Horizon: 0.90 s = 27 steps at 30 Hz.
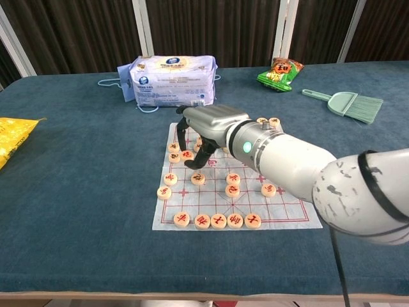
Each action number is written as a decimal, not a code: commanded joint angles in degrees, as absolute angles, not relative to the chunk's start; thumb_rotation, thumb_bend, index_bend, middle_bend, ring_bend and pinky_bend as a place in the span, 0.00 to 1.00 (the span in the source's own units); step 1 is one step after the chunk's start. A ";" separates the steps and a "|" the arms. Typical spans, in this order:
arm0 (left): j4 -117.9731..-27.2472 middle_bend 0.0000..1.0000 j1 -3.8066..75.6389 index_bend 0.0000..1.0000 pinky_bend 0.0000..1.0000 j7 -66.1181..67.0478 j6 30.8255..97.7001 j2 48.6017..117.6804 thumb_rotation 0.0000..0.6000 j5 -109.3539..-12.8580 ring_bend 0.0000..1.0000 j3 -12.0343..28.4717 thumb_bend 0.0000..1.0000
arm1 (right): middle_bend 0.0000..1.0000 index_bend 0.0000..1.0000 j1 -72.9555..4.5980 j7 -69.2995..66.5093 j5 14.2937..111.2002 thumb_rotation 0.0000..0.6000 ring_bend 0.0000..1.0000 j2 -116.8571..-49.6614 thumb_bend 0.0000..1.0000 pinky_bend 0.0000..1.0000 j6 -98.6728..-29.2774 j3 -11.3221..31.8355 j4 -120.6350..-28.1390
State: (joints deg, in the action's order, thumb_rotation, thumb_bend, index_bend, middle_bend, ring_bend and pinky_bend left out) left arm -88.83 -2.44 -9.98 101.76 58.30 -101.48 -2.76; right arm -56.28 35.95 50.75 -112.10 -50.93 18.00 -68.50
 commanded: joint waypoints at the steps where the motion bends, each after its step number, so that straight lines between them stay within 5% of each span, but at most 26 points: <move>1: -88.81 0.00 -2.47 0.00 0.06 -10.02 101.77 58.30 1.00 -101.37 0.00 -2.70 0.46 | 0.07 0.63 -56.85 35.78 50.17 1.00 0.00 -112.78 0.47 0.00 -50.42 18.19 -67.44; 27: -88.71 0.00 -2.45 0.00 0.06 -10.52 101.76 58.16 1.00 -101.42 0.00 -2.67 0.46 | 0.07 0.55 -58.59 37.94 46.86 1.00 0.00 -114.51 0.47 0.00 -49.60 17.14 -64.18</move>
